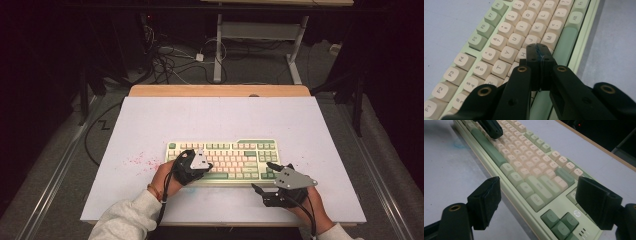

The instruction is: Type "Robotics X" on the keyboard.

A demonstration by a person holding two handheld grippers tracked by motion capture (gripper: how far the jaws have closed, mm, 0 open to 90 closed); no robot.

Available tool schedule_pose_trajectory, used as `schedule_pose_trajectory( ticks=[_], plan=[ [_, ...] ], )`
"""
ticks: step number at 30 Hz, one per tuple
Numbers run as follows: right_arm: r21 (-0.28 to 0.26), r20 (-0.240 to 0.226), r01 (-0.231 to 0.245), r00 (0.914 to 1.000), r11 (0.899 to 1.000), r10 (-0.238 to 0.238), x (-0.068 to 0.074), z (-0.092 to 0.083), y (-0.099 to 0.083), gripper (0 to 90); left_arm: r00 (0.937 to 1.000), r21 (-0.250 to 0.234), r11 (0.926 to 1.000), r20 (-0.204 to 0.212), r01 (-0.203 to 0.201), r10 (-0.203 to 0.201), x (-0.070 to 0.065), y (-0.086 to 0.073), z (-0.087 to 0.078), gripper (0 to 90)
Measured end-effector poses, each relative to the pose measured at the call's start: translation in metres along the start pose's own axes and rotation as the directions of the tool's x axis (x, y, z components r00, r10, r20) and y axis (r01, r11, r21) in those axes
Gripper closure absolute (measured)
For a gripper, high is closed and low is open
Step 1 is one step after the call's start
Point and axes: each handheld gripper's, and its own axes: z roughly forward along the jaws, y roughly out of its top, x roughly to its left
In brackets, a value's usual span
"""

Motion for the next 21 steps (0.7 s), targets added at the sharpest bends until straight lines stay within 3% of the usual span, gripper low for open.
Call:
schedule_pose_trajectory(
  ticks=[9,11,21],
  plan=[
    [0.022,-0.013,0.017,0.9998,1.0,-0.017,0.003,0.004,-0.001,21.9,0.9999,0.026,0.9996,0.009,0.01,-0.01,0.0,-0.001,0.005,87.5],
    [0.017,-0.008,0.017,0.9998,1.0,-0.017,0.004,0.003,-0.001,22.0,1.0,0.027,0.9996,-0.005,-0.002,0.002,-0.001,0.0,0.003,87.2],
    [-0.009,0.021,0.001,0.9998,1.0,-0.001,-0.001,-0.002,0.0,22.2,0.9995,-0.03,0.9995,-0.032,-0.008,0.007,-0.001,0.001,-0.008,87.0]
  ],
)
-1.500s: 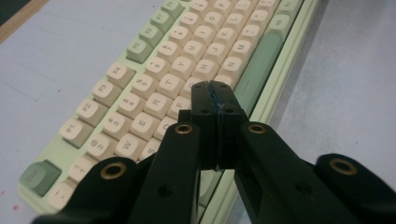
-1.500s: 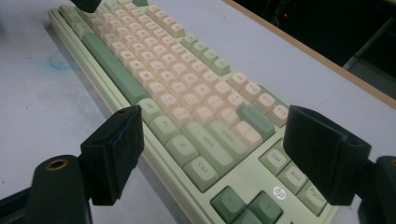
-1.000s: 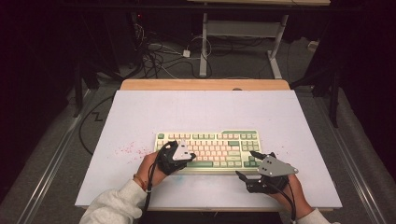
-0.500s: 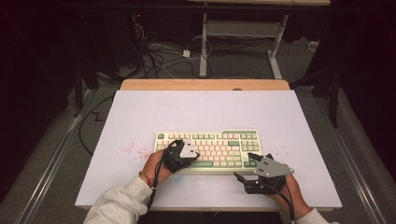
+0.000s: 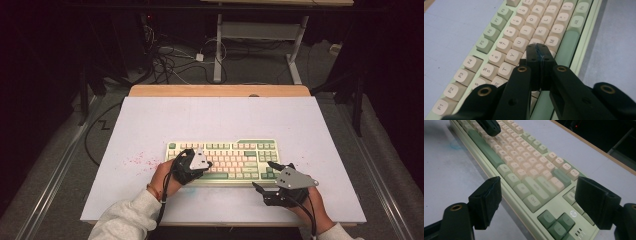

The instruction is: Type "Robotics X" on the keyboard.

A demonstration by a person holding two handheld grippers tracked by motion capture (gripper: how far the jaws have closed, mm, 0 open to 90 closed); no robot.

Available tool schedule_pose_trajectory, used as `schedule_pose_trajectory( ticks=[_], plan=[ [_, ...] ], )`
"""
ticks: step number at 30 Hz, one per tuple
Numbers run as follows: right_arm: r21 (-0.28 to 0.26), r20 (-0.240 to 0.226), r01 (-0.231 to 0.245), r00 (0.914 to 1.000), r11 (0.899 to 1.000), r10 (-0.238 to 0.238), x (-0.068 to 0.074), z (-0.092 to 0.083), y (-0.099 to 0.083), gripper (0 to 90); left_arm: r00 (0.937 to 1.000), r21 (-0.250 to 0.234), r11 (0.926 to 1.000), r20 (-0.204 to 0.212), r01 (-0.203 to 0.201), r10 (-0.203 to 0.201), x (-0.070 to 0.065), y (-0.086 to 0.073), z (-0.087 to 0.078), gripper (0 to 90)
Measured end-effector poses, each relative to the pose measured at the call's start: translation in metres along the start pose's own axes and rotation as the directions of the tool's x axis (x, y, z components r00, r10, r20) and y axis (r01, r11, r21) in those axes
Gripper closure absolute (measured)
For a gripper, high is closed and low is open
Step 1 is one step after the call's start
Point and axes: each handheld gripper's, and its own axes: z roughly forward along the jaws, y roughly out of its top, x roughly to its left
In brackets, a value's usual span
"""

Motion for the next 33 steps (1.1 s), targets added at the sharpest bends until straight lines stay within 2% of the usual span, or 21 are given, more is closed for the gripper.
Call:
schedule_pose_trajectory(
  ticks=[11,28,33],
  plan=[
    [0.001,0.003,0.001,1.0,1.0,-0.001,-0.001,0.0,0.0,22.2,0.9997,-0.041,0.9991,-0.023,0.011,-0.012,0.004,-0.005,-0.014,87.0],
    [-0.003,0.012,-0.014,0.9998,1.0,0.014,-0.005,0.0,-0.001,25.6,0.9984,-0.057,0.9983,-0.054,0.014,-0.017,0.006,-0.022,-0.03,86.9],
    [-0.001,0.012,-0.019,0.9997,1.0,0.019,-0.006,0.0,-0.001,26.5,0.9976,-0.063,0.9977,-0.063,0.026,-0.03,0.009,-0.03,-0.037,87.0]
  ],
)
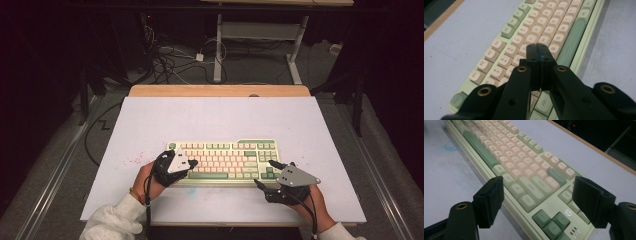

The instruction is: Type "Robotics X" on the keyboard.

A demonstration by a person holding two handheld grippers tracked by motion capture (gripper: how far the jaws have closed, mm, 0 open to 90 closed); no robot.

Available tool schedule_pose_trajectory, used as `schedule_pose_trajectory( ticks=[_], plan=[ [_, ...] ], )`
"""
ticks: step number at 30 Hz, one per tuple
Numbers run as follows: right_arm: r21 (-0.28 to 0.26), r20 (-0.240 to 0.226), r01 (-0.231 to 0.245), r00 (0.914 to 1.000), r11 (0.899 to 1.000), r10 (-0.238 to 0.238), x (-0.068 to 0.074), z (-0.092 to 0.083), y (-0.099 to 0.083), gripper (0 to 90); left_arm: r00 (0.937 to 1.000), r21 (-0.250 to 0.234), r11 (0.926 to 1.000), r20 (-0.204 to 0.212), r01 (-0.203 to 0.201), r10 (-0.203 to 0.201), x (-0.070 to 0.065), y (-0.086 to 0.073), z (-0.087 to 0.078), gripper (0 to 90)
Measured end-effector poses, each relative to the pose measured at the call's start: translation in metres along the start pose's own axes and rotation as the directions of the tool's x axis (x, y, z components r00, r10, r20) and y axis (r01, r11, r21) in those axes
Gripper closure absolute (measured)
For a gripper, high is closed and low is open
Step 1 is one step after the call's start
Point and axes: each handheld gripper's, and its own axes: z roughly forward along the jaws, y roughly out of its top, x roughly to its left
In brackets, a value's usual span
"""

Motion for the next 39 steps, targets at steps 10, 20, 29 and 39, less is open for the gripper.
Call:
schedule_pose_trajectory(
  ticks=[10,20,29,39],
  plan=[
    [0.004,-0.002,-0.009,1.0,1.0,0.009,-0.006,0.006,0.007,47.8,0.9991,-0.009,0.9995,-0.03,0.029,-0.03,0.001,-0.017,-0.014,87.0],
    [0.044,-0.059,0.008,0.9982,0.999,-0.005,-0.01,0.017,0.02,88.3,0.997,-0.012,0.9981,-0.047,0.061,-0.061,0.002,-0.035,-0.03,87.0],
    [0.079,-0.103,0.046,0.9939,0.996,-0.038,-0.006,0.045,0.041,90.0,0.9961,0.006,0.997,-0.044,0.077,-0.076,0.0,-0.047,-0.034,87.0],
    [0.146,-0.156,0.086,0.9858,0.986,-0.063,0.002,0.089,0.06,90.0,0.9963,0.019,0.997,-0.043,0.075,-0.074,-0.001,-0.051,-0.034,87.0]
  ],
)
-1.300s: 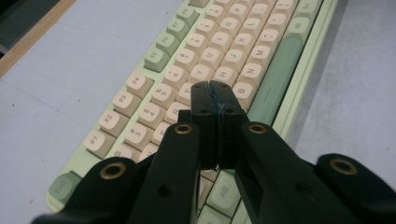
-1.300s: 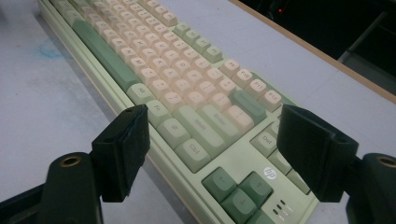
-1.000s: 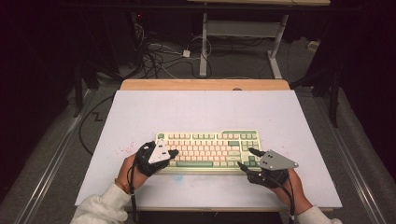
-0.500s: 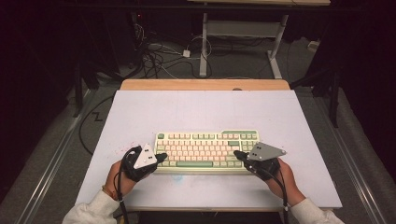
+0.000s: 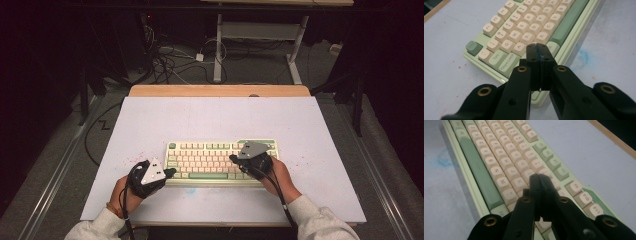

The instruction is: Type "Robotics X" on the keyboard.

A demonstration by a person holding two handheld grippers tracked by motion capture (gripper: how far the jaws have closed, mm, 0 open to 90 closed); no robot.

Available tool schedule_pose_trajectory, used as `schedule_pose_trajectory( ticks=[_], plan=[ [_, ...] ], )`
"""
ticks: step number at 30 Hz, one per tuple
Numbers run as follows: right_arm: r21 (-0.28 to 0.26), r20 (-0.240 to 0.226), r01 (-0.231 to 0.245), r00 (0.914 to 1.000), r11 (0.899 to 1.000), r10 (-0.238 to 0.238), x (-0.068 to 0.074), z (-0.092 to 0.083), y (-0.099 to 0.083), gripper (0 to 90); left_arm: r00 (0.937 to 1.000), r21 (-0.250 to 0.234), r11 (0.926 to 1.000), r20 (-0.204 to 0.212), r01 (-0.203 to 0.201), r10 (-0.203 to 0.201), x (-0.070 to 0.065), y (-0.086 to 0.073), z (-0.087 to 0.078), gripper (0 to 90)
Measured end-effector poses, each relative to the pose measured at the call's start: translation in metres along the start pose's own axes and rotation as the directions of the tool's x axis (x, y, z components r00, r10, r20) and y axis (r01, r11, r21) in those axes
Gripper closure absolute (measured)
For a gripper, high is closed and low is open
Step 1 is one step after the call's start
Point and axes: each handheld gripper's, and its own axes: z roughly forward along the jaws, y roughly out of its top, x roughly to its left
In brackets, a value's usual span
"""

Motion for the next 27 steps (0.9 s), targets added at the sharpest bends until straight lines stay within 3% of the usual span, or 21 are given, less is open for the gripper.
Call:
schedule_pose_trajectory(
  ticks=[8,16,24,27],
  plan=[
    [0.052,-0.001,0.0,1.0,0.999,0.0,-0.003,0.023,0.006,90.0,1.0,0.005,1.0,0.006,-0.003,0.003,0.0,-0.001,0.001,87.0],
    [0.08,0.014,0.012,0.9998,0.997,-0.013,-0.004,0.034,0.007,90.0,0.9998,0.017,0.9998,0.013,-0.012,0.012,-0.002,-0.001,0.004,87.0],
    [0.124,0.011,0.04,0.9991,0.991,-0.041,0.0,0.038,0.012,90.0,0.9997,0.026,0.9995,0.016,-0.017,0.016,-0.003,-0.001,0.006,87.0],
    [0.097,0.012,0.027,0.9995,0.995,-0.028,0.0,0.033,0.012,90.0,0.9998,0.024,0.9996,0.017,-0.015,0.015,-0.002,-0.002,0.006,87.0]
  ],
)
